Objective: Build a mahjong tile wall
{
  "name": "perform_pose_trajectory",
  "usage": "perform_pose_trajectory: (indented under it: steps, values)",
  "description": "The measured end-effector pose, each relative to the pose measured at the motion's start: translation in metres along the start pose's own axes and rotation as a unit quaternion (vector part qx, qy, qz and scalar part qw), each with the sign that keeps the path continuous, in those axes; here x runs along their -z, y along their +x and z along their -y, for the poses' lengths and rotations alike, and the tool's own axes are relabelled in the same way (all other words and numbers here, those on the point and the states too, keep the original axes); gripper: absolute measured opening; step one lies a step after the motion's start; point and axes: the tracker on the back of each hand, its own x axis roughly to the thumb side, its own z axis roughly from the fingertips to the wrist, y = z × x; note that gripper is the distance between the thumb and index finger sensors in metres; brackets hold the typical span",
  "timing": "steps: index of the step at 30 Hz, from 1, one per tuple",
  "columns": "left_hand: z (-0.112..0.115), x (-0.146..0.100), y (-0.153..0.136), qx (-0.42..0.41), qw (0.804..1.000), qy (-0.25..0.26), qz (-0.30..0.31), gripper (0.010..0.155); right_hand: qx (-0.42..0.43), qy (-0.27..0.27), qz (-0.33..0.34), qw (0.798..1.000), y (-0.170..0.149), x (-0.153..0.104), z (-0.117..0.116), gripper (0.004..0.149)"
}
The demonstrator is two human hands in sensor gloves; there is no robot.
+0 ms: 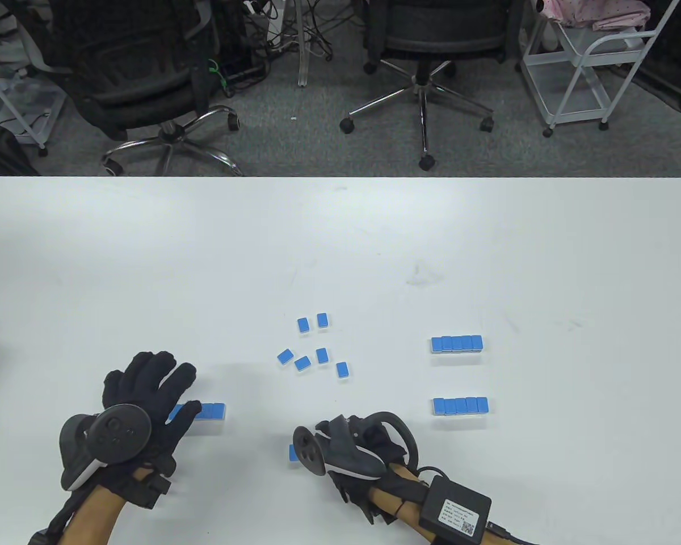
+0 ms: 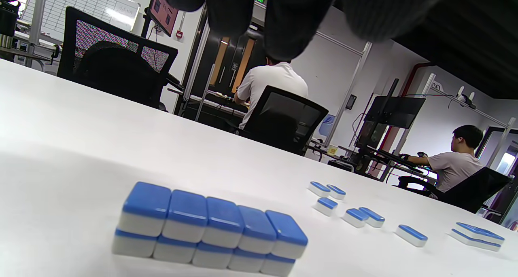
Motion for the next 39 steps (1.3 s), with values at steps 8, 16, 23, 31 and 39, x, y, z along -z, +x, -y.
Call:
perform_pose_trajectory:
  steps: [8, 16, 23, 31, 39]
  values:
    - [0.000, -0.001, 0.000, -0.001, 1.000, -0.001, -0.003, 0.064, 0.024, 0.024, -0.023, 0.999, -0.016, -0.002, 0.012, 0.064]
    - [-0.001, 0.001, 0.000, -0.001, 1.000, 0.002, -0.001, 0.064, 0.010, -0.049, -0.139, 0.989, -0.051, 0.008, 0.045, 0.062]
    - [-0.002, 0.001, 0.000, -0.001, 1.000, 0.005, 0.002, 0.064, -0.082, 0.024, -0.180, 0.980, -0.033, 0.063, 0.036, 0.069]
    - [-0.006, 0.001, -0.002, 0.001, 1.000, 0.014, 0.004, 0.064, -0.098, 0.040, -0.222, 0.969, -0.038, 0.092, 0.023, 0.055]
    - [-0.005, 0.003, -0.001, 0.003, 1.000, 0.013, 0.005, 0.063, -0.107, 0.069, -0.126, 0.984, -0.038, 0.057, 0.017, 0.058]
